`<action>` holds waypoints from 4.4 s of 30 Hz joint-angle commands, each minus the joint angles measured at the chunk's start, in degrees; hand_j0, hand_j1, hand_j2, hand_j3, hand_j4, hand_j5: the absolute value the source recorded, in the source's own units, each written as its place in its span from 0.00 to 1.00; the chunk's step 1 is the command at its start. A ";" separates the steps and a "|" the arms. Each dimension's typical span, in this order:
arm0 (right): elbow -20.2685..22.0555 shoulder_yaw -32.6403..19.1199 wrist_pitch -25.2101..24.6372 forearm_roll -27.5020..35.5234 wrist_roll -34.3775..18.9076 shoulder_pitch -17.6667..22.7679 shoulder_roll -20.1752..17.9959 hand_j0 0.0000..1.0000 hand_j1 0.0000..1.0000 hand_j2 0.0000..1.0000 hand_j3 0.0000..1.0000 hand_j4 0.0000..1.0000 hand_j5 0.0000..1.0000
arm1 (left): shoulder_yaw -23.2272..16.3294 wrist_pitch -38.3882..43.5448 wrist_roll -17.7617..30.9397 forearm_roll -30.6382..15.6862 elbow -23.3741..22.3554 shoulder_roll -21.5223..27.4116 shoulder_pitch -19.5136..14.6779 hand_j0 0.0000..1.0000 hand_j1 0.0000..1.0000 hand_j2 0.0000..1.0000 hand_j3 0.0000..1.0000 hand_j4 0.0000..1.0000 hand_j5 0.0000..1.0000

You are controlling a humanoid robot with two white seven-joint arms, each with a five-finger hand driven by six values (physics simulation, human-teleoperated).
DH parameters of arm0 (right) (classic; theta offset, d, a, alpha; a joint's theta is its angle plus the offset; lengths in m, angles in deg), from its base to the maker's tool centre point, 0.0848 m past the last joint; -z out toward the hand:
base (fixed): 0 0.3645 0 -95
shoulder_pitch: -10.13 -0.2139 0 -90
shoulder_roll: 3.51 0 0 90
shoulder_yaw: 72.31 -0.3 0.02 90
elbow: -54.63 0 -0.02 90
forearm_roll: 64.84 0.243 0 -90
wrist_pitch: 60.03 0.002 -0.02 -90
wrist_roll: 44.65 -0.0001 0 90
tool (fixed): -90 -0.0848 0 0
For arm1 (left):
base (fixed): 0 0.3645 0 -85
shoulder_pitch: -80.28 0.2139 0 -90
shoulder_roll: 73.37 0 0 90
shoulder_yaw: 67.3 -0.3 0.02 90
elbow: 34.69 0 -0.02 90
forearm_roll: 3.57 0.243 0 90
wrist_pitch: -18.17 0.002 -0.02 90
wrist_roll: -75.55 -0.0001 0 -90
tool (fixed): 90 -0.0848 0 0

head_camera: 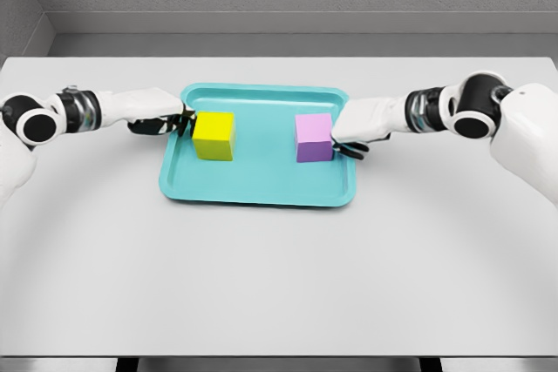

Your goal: Push two cubes

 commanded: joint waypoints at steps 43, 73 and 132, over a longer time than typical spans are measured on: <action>-7.42 0.98 -0.13 -1.69 0.01 -2.20 8.51 0.04 0.04 0.04 0.04 0.04 0.04 | -1.30 -0.19 0.45 -4.03 -2.92 -1.72 -2.20 0.43 0.43 0.43 0.43 0.43 0.43; -7.77 0.54 -0.13 -1.60 0.01 -3.25 11.85 0.05 0.05 0.05 0.05 0.05 0.05 | -0.95 -0.19 0.45 -4.03 -3.98 -3.39 -2.99 0.42 0.42 0.42 0.42 0.42 0.42; -3.64 -16.07 -0.13 6.93 0.01 1.67 -5.99 0.21 0.21 0.21 0.21 0.21 0.21 | -3.67 -0.19 0.45 -10.80 1.56 0.04 1.32 0.49 0.49 0.49 0.49 0.49 0.49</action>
